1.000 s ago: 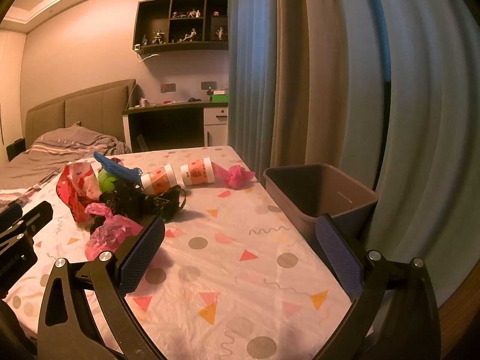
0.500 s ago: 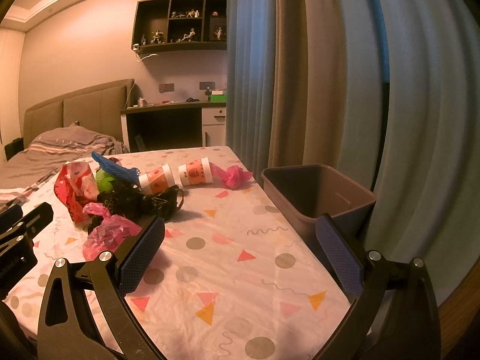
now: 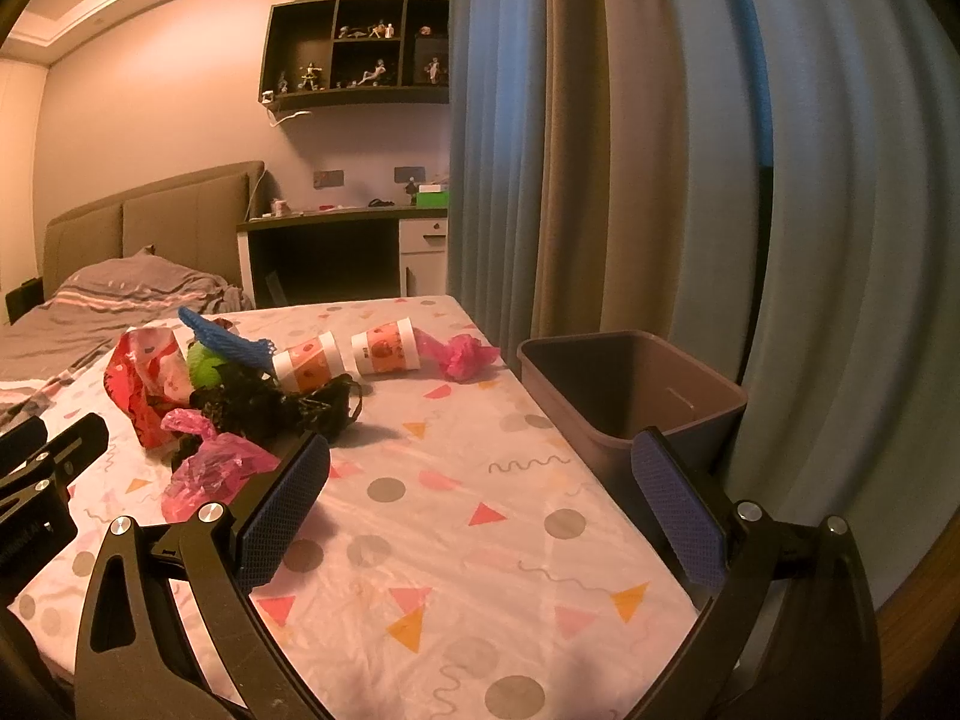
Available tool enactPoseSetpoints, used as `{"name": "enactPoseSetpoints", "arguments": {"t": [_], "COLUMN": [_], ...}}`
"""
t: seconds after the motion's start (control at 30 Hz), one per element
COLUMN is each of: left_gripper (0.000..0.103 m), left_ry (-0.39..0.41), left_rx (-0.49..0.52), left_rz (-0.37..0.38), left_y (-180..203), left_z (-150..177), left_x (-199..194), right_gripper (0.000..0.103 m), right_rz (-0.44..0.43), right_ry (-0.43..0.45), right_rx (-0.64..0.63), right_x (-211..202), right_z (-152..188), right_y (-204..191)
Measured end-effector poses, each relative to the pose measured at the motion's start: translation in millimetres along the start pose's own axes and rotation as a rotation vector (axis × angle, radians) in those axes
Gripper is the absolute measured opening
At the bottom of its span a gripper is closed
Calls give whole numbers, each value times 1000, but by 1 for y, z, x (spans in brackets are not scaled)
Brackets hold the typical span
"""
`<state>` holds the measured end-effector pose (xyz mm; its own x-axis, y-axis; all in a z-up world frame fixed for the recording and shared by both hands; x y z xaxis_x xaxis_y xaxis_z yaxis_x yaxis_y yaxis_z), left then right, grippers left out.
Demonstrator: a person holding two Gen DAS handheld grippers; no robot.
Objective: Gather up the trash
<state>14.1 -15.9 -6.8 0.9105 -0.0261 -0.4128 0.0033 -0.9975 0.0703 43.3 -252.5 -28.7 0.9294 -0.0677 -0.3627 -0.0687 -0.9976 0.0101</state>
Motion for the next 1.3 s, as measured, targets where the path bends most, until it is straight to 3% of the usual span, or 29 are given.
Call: {"name": "enactPoseSetpoints", "arguments": {"t": [1.3], "left_gripper": [69], "left_ry": [-3], "left_rx": [-2], "left_rz": [-1], "left_y": [1], "left_z": [0], "left_x": [2], "right_gripper": [97], "right_rz": [8], "right_ry": [13], "right_rx": [1], "right_x": [-1], "right_z": [-3], "right_y": [10]}}
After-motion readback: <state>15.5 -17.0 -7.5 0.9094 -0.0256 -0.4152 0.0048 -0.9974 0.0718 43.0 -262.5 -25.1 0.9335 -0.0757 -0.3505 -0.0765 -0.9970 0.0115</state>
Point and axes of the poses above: each gripper's, at about its wrist camera, not at the fingertips, and x roughly the way its jaws point, y to its right, z to its underside, the point moved 1 cm from there along x, roughly the way its jaws point
